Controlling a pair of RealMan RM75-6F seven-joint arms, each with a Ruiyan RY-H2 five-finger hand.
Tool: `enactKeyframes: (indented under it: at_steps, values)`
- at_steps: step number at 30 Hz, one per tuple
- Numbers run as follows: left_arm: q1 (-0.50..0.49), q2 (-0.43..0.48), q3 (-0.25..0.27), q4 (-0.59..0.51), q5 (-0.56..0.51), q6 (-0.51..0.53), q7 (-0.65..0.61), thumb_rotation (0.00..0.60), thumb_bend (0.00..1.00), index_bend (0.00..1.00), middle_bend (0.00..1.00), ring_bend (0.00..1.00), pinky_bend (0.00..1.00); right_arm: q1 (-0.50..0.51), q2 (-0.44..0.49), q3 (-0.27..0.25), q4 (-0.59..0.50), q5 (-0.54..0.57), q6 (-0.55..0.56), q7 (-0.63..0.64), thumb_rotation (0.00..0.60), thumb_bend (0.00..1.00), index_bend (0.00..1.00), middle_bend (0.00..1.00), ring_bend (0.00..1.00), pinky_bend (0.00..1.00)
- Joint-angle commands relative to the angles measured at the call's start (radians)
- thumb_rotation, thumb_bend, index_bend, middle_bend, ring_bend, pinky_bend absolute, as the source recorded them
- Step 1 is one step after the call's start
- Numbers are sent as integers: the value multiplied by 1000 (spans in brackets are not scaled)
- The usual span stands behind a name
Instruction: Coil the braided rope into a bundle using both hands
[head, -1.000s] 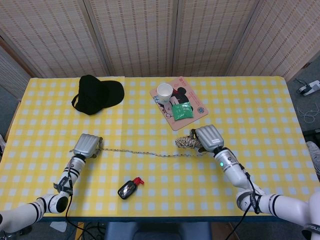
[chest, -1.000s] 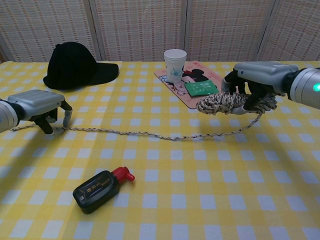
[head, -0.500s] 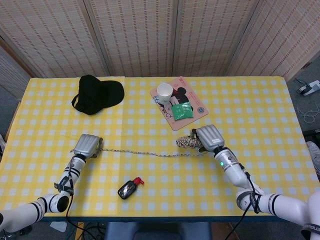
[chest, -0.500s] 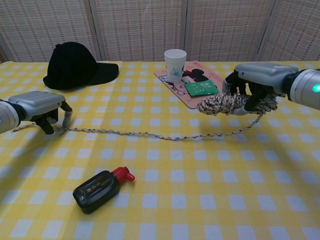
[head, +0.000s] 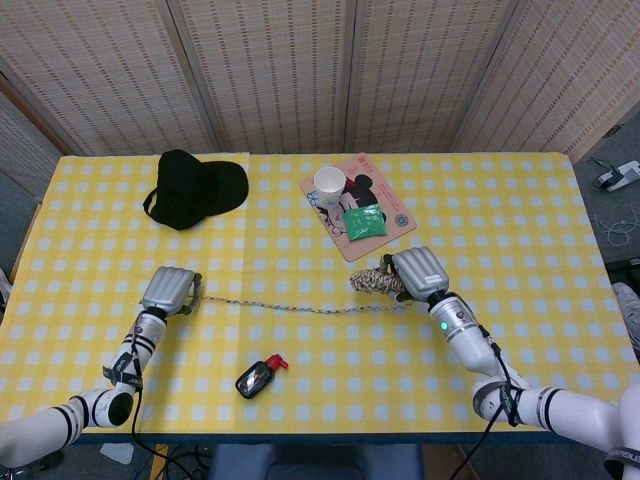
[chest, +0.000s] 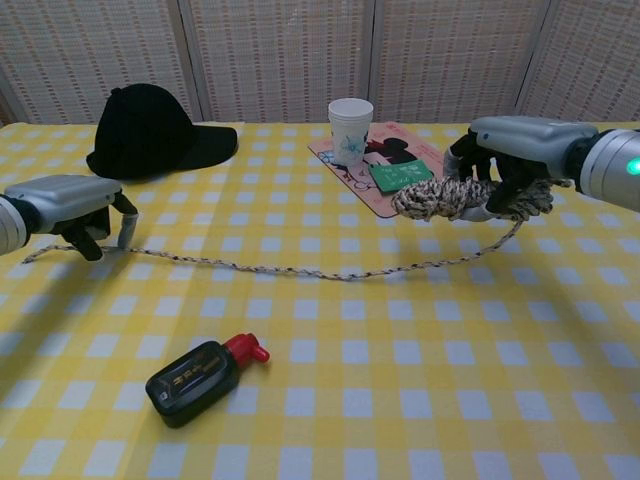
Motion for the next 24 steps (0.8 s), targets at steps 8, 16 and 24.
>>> enactKeyframes:
  at_steps: [8,16,24]
  values:
    - [18,118,-26,-136,37,45,-59,600,397,748,1000,1000,1000,-3,21,33,-28,-12,21,50,600,600,713,595,529,626]
    - [22,251,-49,-308,73,66,-100,600,398,749,1000,1000,1000,5,47,67,-73,4,14,92,600,600,715,595,531,626]
    - [17,374,-91,-476,177,116,-175,600,397,749,1000,1000,1000,55,37,107,-95,39,9,45,600,600,716,595,531,626]
